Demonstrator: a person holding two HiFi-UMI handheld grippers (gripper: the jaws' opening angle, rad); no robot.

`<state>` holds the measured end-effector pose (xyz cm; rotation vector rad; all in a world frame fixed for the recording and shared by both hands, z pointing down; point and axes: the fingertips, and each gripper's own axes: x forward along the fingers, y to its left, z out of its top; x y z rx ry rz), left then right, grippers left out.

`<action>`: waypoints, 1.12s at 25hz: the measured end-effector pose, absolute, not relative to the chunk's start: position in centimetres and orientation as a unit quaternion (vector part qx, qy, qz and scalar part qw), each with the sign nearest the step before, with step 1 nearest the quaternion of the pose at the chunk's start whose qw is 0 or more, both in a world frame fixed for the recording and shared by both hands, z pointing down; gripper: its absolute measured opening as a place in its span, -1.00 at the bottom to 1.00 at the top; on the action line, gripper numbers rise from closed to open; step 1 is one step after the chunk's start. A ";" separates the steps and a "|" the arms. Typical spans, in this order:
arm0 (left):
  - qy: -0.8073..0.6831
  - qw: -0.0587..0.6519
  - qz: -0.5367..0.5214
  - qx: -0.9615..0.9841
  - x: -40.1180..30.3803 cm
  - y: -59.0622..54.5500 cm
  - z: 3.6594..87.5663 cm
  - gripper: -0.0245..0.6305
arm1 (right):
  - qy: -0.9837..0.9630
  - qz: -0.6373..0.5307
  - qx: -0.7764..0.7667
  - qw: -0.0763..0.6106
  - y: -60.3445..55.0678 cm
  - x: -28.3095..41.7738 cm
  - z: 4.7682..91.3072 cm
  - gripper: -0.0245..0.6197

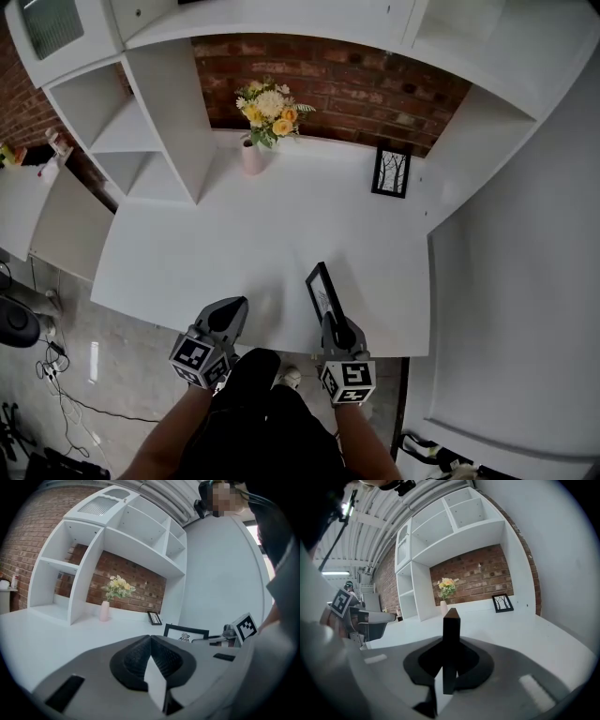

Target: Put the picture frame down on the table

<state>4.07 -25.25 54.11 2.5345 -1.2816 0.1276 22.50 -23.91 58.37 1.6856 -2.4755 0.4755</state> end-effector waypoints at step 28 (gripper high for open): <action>-0.397 0.145 0.048 0.905 6.7 -31.5 53.2 -0.92 | -0.769 0.168 0.602 0.134 -27.1 25.5 59.9 -0.49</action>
